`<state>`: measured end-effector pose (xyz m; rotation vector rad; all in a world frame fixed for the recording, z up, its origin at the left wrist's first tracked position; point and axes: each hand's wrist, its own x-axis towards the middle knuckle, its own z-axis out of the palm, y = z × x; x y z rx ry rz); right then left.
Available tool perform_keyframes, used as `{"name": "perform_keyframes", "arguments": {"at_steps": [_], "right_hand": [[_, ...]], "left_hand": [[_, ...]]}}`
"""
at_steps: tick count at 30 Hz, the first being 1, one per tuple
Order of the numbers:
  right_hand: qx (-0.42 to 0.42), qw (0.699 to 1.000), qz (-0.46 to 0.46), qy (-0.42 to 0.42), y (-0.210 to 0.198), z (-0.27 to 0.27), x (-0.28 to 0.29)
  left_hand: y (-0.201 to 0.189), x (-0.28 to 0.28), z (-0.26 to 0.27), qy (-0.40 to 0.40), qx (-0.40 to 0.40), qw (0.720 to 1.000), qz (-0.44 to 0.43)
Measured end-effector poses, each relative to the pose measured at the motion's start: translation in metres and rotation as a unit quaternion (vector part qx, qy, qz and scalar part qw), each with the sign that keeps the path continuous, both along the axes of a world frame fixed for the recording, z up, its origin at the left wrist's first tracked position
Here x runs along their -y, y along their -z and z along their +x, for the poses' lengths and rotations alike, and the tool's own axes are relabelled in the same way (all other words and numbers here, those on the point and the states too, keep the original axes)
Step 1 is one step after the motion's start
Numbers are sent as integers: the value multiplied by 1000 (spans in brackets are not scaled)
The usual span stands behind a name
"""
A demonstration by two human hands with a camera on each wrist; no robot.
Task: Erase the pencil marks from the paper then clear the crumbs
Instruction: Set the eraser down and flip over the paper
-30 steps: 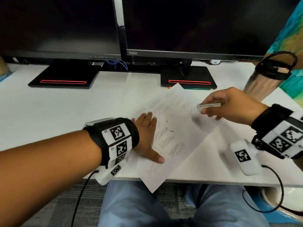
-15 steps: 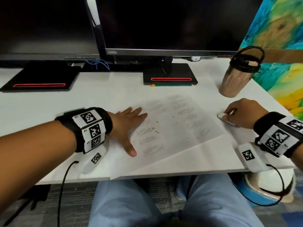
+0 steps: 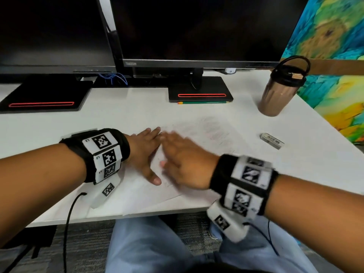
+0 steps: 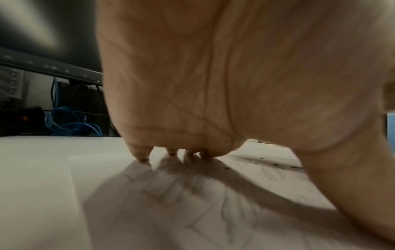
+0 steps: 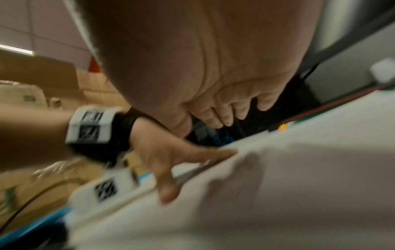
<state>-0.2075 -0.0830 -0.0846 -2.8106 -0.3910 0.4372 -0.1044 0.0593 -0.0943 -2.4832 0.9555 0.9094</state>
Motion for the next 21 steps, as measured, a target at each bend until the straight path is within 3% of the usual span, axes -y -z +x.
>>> {"name": "perform_keyframes", "arguments": {"at_steps": [2, 4, 6, 9, 11, 13, 16, 18, 21], "right_hand": [[-56, 997, -36, -30, 23, -5, -6], [-42, 996, -80, -15, 36, -10, 12], [-36, 990, -111, 84, 38, -11, 42], [-72, 955, -179, 223, 26, -14, 72], [-63, 968, -167, 176, 20, -20, 59], [-62, 990, -110, 65, 19, -27, 26], [-89, 993, -75, -16, 27, -28, -3], [-82, 992, -96, 1, 30, -25, 13], [-98, 978, -131, 131, 29, -21, 67]], "left_hand": [[1, 0, -1, 5, 8, 1000, 4], [2, -3, 1, 0, 10, 1000, 6], [3, -4, 4, -2, 7, 1000, 7], [2, -2, 4, 1, 8, 1000, 17], [2, 0, 4, 3, 7, 1000, 22], [3, -1, 4, 10, 10, 1000, 26], [6, -3, 6, 22, 15, 999, 30], [6, -4, 5, 22, 15, 999, 25], [5, -5, 5, 16, 5, 1000, 14]]}}
